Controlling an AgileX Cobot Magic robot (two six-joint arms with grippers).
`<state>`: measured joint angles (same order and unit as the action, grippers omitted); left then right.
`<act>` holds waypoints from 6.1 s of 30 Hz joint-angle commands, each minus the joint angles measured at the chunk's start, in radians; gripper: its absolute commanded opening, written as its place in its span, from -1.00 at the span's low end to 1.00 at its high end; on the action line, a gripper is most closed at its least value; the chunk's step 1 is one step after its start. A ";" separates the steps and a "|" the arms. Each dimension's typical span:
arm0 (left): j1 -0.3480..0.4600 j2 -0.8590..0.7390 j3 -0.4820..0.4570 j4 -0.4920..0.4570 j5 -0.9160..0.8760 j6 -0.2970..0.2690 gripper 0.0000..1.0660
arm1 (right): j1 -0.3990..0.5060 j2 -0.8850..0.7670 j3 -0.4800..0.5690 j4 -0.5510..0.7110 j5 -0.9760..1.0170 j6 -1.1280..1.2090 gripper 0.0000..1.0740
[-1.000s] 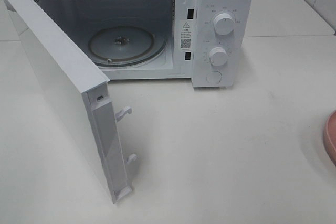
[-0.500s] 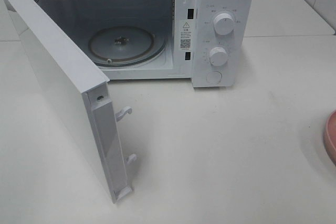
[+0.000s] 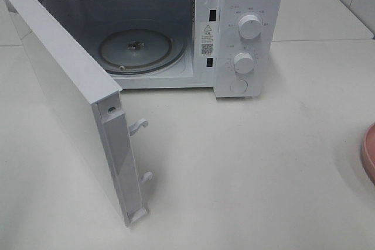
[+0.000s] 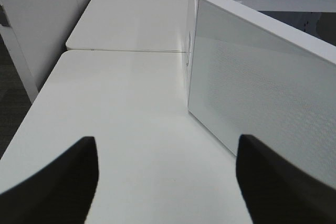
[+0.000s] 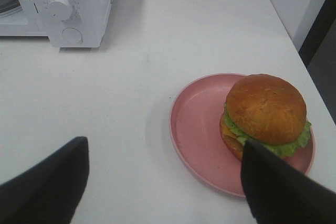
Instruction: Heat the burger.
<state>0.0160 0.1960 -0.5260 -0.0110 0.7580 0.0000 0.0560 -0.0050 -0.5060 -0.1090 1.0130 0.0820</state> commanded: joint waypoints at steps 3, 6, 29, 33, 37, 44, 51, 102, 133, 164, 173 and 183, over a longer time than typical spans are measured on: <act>-0.003 0.087 -0.008 0.000 -0.119 -0.013 -0.14 | -0.007 -0.025 0.001 0.001 -0.004 -0.009 0.42; -0.003 0.114 -0.008 0.000 -0.151 -0.013 -0.28 | -0.007 -0.025 0.001 0.001 -0.004 -0.009 0.42; -0.003 0.464 0.128 0.037 -0.784 -0.005 -1.00 | -0.007 -0.025 0.001 0.001 -0.004 -0.009 0.42; -0.003 0.527 0.216 0.037 -1.034 -0.005 -1.00 | -0.007 -0.025 0.001 0.001 -0.004 -0.009 0.42; -0.003 0.627 0.288 0.038 -1.303 -0.007 -1.00 | -0.007 -0.025 0.001 0.001 -0.004 -0.009 0.42; -0.003 0.784 0.292 0.087 -1.440 -0.028 -1.00 | -0.007 -0.025 0.001 0.001 -0.004 -0.005 0.42; -0.003 0.953 0.291 0.171 -1.561 -0.104 -1.00 | -0.007 -0.025 0.001 -0.002 -0.004 -0.002 0.42; -0.241 1.527 -0.046 0.474 -1.699 -0.303 -1.00 | -0.007 -0.025 0.001 -0.002 -0.004 -0.002 0.41; -0.322 1.736 -0.332 0.413 -1.663 -0.349 -1.00 | -0.007 -0.025 0.001 -0.002 -0.004 -0.002 0.41; -0.481 1.955 -0.755 0.368 -1.465 -0.392 -1.00 | -0.007 -0.025 0.001 -0.002 -0.004 -0.002 0.41; -0.496 1.994 -0.851 0.315 -1.431 -0.394 -1.00 | -0.007 -0.025 0.001 -0.002 -0.004 -0.002 0.41; -0.512 1.965 -0.846 0.492 -1.420 -0.488 -1.00 | -0.007 -0.025 0.001 -0.002 -0.004 -0.002 0.41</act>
<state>-0.5750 2.1490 -1.3300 0.6220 -0.7530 -0.4940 0.0560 -0.0050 -0.5060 -0.1100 1.0170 0.0820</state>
